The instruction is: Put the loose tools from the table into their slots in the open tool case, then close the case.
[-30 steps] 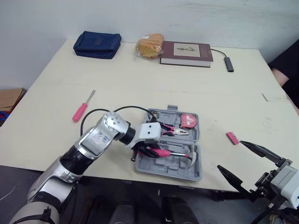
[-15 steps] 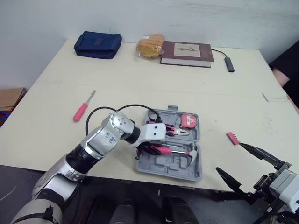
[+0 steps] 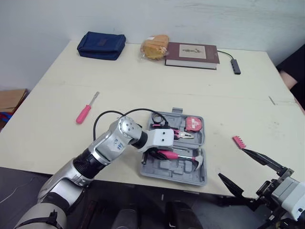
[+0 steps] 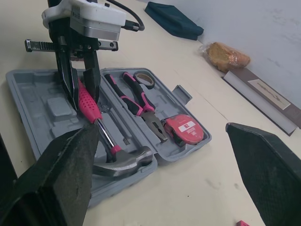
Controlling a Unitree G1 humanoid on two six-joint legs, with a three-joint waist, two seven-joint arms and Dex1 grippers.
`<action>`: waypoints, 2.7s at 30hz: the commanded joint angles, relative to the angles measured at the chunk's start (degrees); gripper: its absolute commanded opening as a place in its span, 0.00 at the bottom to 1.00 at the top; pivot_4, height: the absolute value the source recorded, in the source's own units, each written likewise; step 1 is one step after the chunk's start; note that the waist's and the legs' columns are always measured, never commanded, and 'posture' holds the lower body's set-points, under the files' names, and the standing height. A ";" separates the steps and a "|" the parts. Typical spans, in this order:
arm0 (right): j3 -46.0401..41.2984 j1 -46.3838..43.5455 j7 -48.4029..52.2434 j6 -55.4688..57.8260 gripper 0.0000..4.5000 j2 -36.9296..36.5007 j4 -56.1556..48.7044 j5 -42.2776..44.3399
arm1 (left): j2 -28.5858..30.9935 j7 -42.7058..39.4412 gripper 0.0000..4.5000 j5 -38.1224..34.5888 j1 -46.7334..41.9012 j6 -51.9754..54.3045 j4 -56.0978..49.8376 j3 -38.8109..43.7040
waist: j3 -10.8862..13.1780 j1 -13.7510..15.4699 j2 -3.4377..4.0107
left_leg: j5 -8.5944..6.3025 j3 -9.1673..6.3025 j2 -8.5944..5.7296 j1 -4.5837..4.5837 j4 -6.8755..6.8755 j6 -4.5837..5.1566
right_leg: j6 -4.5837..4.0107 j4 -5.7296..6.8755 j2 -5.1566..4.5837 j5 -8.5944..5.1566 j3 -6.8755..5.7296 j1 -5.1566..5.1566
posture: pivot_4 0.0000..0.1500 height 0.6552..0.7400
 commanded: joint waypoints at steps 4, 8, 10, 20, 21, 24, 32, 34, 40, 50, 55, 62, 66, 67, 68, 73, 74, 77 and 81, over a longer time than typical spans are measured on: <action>0.50 -0.40 0.28 -2.92 1.00 0.14 1.70 0.04 | 0.34 -1.02 0.42 0.38 -0.45 -1.40 0.01 0.09 | 0.00 0.01 0.00 | 0.00 0.00 0.00 0.01 0.00 0.00 | 0.00 0.00 0.00 0.00 0.00 0.01 | 1.00 1.00; 1.00 -0.74 0.34 -3.64 1.00 -0.14 2.56 -0.11 | -0.11 -4.08 0.79 -4.17 -0.16 -2.91 -1.41 3.34 | 0.00 0.09 0.00 | 0.00 0.00 0.00 0.00 0.00 0.00 | -0.01 -0.01 0.00 -0.01 -0.01 0.01 | 1.00 1.00; 1.30 -1.02 0.12 -3.43 1.00 -0.42 2.53 -0.13 | -0.57 -5.38 0.98 -6.98 -0.51 -3.06 -0.75 5.83 | 0.00 0.09 0.00 | 0.00 0.00 0.00 -0.01 0.00 0.00 | -0.02 -0.01 -0.01 -0.01 -0.01 0.01 | 1.00 1.00; 1.57 -1.67 -1.84 -0.73 1.00 -1.30 0.33 0.00 | -7.22 -6.98 0.58 -14.40 5.07 -23.65 10.53 14.80 | -0.02 0.07 0.04 | 0.00 0.01 0.00 -0.01 0.04 0.00 | -0.01 -0.03 -0.02 -0.01 -0.02 0.03 | 1.00 1.00; 1.62 -1.68 -2.01 -0.43 1.00 -1.34 0.13 -0.05 | -7.29 -6.99 0.49 -13.45 5.87 -24.79 11.10 14.18 | -0.02 0.06 0.04 | 0.01 0.01 0.00 -0.01 0.04 -0.02 | -0.01 -0.03 -0.01 -0.01 -0.02 0.03 | 1.00 1.00; 1.53 -1.75 -2.57 0.34 1.00 -1.37 -0.30 -0.11 | -7.77 -6.46 0.15 -12.15 7.50 -26.23 12.03 13.30 | -0.01 0.11 0.03 | 0.04 0.01 0.00 0.01 0.04 -0.06 | -0.01 0.01 0.00 -0.01 -0.03 0.03 | 1.00 1.00; 1.37 -1.77 -4.41 3.51 1.00 -1.57 -2.59 -0.25 | -8.65 -5.65 0.00 -10.86 8.42 -28.96 15.76 13.33 | -0.01 0.14 0.03 | 0.04 0.00 0.00 0.02 0.04 -0.01 | 0.00 0.00 0.00 0.00 -0.03 0.05 | 1.00 1.00; 1.29 -2.13 -4.64 4.09 1.00 -1.77 -2.76 -0.19 | -8.80 -5.29 0.00 -10.34 8.24 -28.82 16.16 13.03 | -0.01 0.13 0.03 | 0.03 0.00 0.00 0.01 0.04 -0.01 | 0.00 0.00 -0.01 0.00 -0.03 0.05 | 1.00 1.00; 0.47 -3.22 -5.33 6.31 1.00 -2.79 -3.53 0.26 | -7.12 -6.13 0.00 -5.78 8.45 -28.40 16.57 9.35 | -0.02 0.06 0.04 | 0.03 0.00 0.00 0.04 0.03 0.00 | 0.00 0.02 0.02 0.00 -0.03 0.05 | 1.00 1.00; 0.48 -3.14 -6.59 8.14 1.00 -2.80 -5.00 0.04 | -6.27 -3.93 0.00 -0.77 8.81 -25.48 16.70 5.77 | -0.07 0.12 0.03 | 0.02 0.00 0.00 0.13 0.04 0.01 | 0.01 0.00 0.00 0.00 -0.03 0.17 | 1.00 1.00; 0.75 -3.42 -7.32 8.77 1.00 -2.77 -5.23 -0.26 | -8.89 -0.05 0.00 1.50 8.44 -23.19 18.82 4.09 | -0.20 0.40 0.06 | 0.02 0.00 0.00 0.19 0.04 0.02 | 0.01 -0.01 -0.02 0.00 -0.02 0.25 | 1.00 1.00; 0.84 -3.21 -7.83 9.24 1.00 -2.39 -5.70 -0.35 | -6.92 -0.16 0.00 6.35 8.35 -15.84 18.98 -1.71 | -0.56 0.19 0.07 | -0.15 -0.16 0.00 0.38 0.00 0.28 | 0.12 -0.56 -0.05 0.06 -0.13 1.04 | 1.00 1.00; 0.99 -2.63 -8.24 9.10 1.00 -2.09 -5.90 -0.62 | -6.65 1.06 0.00 6.89 8.58 -15.01 20.04 -2.32 | -1.31 0.03 -0.06 | -0.17 -0.19 0.02 0.41 -0.10 0.29 | 0.08 -0.64 -0.09 0.04 -0.13 1.07 | 1.00 1.00; 1.03 -2.58 -8.40 9.13 1.00 -2.05 -5.97 -0.65 | -6.66 1.32 0.00 6.90 8.67 -14.99 20.46 -2.37 | -1.49 0.03 -0.04 | -0.17 -0.18 0.03 0.43 -0.13 0.29 | 0.06 -0.64 -0.10 0.03 -0.12 1.07 | 1.00 1.00; 1.04 -2.60 -8.56 9.19 1.00 -2.02 -6.03 -0.61 | -6.39 1.06 0.00 7.15 8.77 -15.14 21.12 -2.86 | -1.57 0.03 -0.03 | -0.17 -0.19 0.03 0.44 -0.15 0.29 | 0.04 -0.66 -0.11 0.02 -0.12 1.08 | 1.00 1.00; 0.48 -1.90 -8.53 9.02 1.00 -1.85 -6.18 -0.59 | -8.88 0.79 0.00 0.69 9.18 -20.66 20.74 2.64 | -1.78 0.10 0.01 | -0.16 -0.17 0.03 0.67 -0.47 0.29 | -0.15 -0.79 -0.16 -0.09 -0.10 1.19 | 1.00 1.00; 0.18 -1.71 -8.44 8.94 1.00 -1.80 -6.14 -0.49 | -9.55 0.34 0.00 -1.05 9.21 -21.87 20.49 4.25 | -1.77 0.14 0.03 | -0.14 -0.17 0.03 0.75 -0.56 0.29 | -0.15 -0.85 -0.16 -0.09 -0.10 1.24 | 1.00 1.00; -2.27 0.01 -6.56 8.16 1.00 -2.33 -5.36 0.71 | -10.58 -7.73 0.00 -14.88 9.62 -26.56 14.92 14.05 | -1.33 0.11 0.24 | -0.10 -0.16 0.03 0.84 -0.64 0.24 | -0.08 -0.84 -0.16 -0.05 -0.12 1.00 | 1.00 1.00; -8.16 1.98 -3.50 6.92 1.00 -2.41 -2.23 4.80 | -5.77 -14.55 0.00 -27.09 10.39 -25.15 7.84 23.97 | -1.02 0.02 0.26 | 0.05 -0.16 0.03 -0.17 -0.50 -0.02 | -0.02 -0.54 -0.11 -0.01 -0.16 -0.12 | 1.00 1.00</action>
